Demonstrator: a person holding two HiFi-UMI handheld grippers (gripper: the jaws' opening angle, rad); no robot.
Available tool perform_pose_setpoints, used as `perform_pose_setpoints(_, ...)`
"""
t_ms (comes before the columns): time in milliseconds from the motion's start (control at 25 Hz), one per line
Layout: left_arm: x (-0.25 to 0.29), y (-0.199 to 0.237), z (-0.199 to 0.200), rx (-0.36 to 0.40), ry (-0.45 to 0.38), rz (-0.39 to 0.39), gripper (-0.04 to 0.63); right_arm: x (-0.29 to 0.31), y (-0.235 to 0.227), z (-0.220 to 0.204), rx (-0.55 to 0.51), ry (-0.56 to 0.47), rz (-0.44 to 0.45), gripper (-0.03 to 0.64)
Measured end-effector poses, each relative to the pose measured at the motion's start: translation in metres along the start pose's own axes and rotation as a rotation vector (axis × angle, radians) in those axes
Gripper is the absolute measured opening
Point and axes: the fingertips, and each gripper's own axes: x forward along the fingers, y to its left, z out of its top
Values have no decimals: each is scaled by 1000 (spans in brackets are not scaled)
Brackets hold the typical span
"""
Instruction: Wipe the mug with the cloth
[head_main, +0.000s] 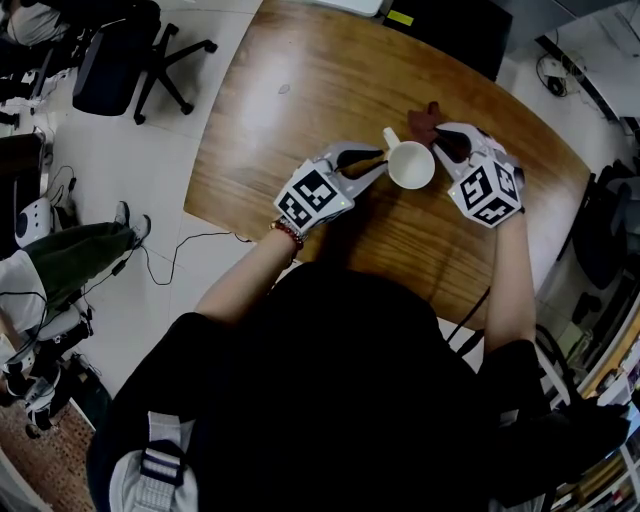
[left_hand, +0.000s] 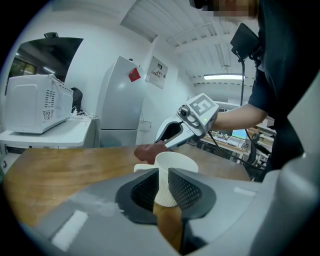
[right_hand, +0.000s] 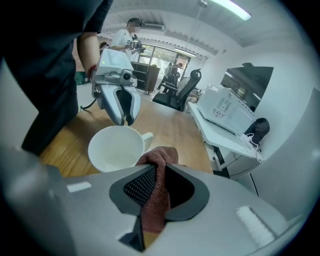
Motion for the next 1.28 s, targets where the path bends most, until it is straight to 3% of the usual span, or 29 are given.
perform_pose_setpoints(320, 0, 2, 2, -12, -11, -12, 54, 20, 0, 2, -52, -4, 23, 57)
perform_pose_setpoints(800, 0, 2, 2, -34, -17, -12, 54, 48, 9, -21, 67, -5, 97, 57)
perform_pose_setpoints(1000, -1, 2, 2, -43, -19, -9, 52, 25, 6, -13, 153, -66, 95, 58)
perform_pose_setpoints(1280, 0, 5, 3, -44, -25, 1, 41, -20, 18, -18, 173, -66, 72, 58)
